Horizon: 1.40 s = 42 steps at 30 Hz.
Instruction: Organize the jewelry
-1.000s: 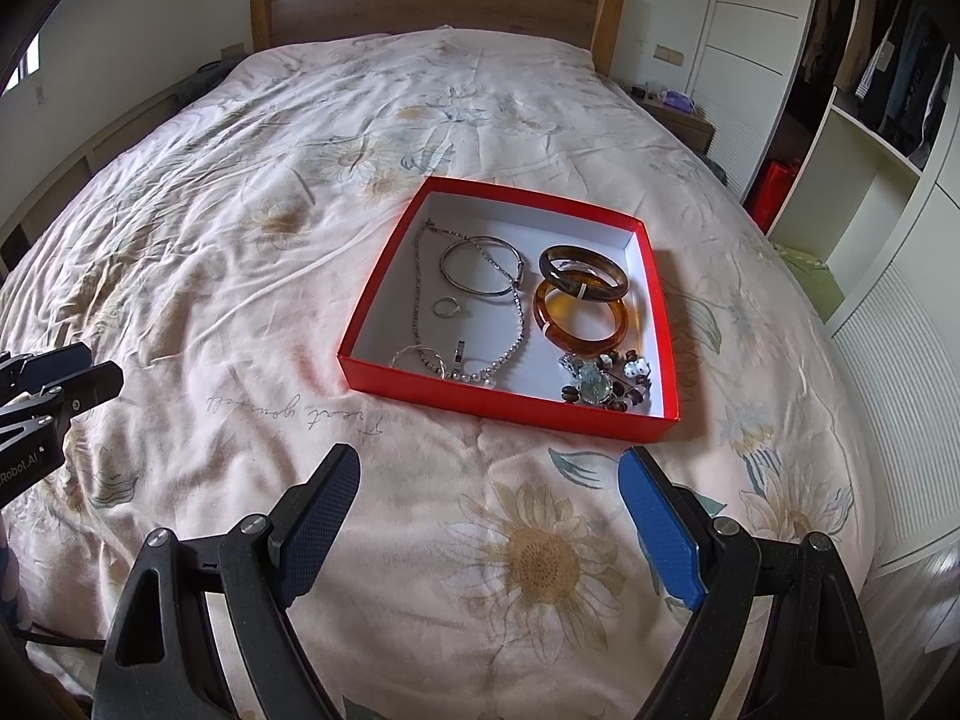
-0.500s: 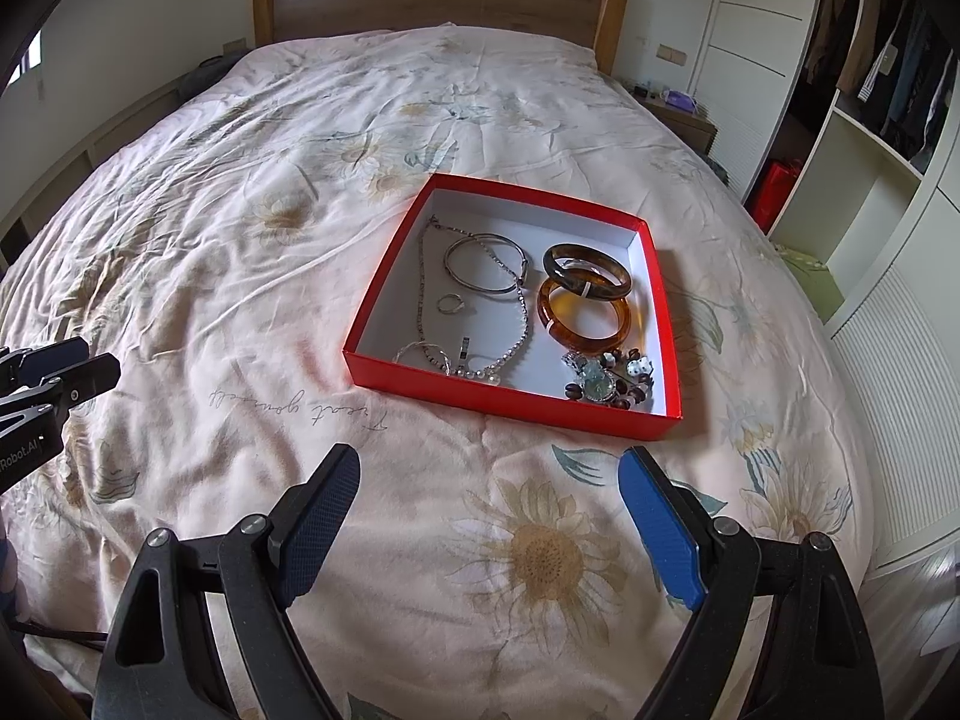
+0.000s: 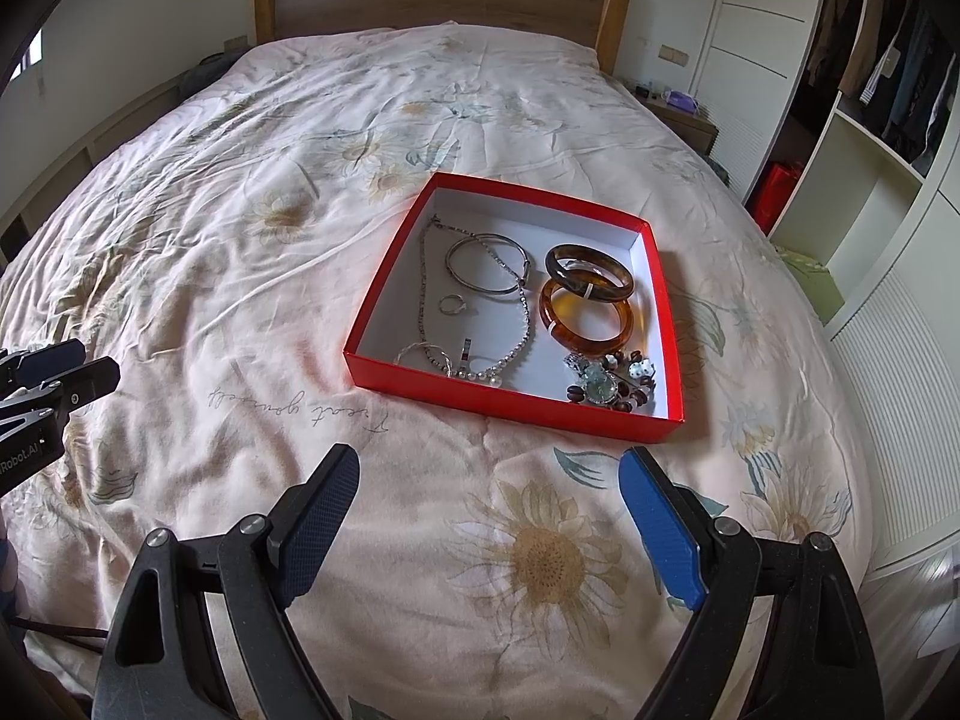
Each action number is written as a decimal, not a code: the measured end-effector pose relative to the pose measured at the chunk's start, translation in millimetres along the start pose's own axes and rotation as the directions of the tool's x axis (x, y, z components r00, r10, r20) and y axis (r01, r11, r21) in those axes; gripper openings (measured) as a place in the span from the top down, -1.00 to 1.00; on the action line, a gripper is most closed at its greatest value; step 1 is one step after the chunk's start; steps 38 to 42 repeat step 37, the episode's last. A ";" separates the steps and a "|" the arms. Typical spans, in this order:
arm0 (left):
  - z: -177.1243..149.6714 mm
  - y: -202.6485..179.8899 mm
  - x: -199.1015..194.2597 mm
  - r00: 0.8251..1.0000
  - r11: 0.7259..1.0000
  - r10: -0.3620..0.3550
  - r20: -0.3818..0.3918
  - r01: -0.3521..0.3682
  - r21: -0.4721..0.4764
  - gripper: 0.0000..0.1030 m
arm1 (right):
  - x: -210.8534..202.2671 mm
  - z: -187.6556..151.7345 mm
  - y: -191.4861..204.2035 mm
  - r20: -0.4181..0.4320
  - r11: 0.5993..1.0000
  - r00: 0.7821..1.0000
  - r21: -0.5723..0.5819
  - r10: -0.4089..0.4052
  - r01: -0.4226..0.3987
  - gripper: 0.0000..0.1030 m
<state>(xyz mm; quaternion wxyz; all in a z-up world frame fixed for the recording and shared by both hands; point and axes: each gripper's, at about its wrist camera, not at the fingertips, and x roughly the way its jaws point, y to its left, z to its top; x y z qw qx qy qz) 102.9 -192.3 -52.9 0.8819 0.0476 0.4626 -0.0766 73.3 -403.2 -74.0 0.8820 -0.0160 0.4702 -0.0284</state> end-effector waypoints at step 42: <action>-4.9 4.9 4.8 1.000 1.000 0.012 -0.011 -0.012 0.000 0.03 | 5.7 -2.7 -9.7 -0.010 1.000 1.000 0.011 -0.004 0.004 -0.71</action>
